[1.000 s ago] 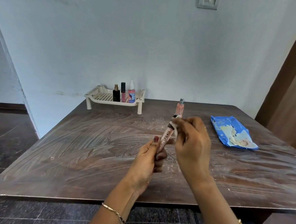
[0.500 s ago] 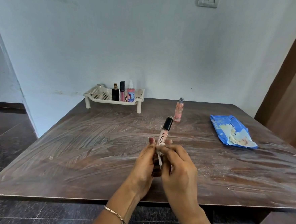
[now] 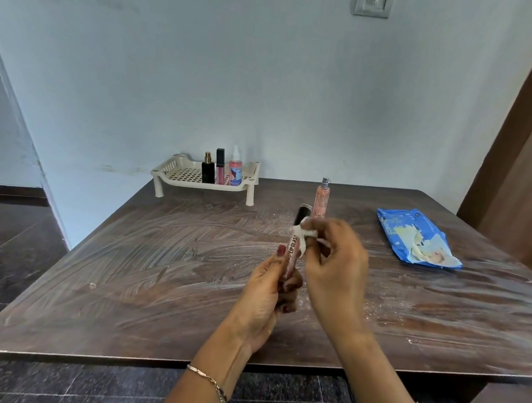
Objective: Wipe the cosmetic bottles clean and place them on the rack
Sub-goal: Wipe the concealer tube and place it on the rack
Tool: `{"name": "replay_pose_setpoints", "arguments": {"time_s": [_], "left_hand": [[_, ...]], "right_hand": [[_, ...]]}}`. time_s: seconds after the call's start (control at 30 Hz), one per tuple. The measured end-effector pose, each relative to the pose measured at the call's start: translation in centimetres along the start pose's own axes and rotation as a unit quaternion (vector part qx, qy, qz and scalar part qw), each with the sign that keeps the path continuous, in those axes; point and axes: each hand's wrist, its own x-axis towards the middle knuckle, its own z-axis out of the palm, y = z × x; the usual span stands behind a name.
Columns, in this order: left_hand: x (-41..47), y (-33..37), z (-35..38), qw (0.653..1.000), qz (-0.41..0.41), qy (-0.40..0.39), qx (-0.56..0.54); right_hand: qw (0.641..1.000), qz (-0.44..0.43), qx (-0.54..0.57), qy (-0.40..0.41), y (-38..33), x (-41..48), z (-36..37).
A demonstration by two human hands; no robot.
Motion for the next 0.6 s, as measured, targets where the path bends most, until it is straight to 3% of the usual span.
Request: {"name": "replay_pose_setpoints", "arguments": {"time_s": [0.17,0.43,0.6], "left_hand": [[0.6,0.0,0.3,0.998,0.02,0.033,-0.057],[1.3,1.4,0.4,0.983,-0.012,0.082,-0.165],[1.0,1.3,0.6,0.975,-0.019,0.059,-0.214]], "right_hand": [[0.999,-0.01,-0.003,-0.048,0.1,-2.7,0.5],[0.994,-0.032,-0.026,-0.102,0.0,-4.4,0.4],[0.994,-0.052,-0.033,-0.087,0.2,-3.8,0.3]]}}
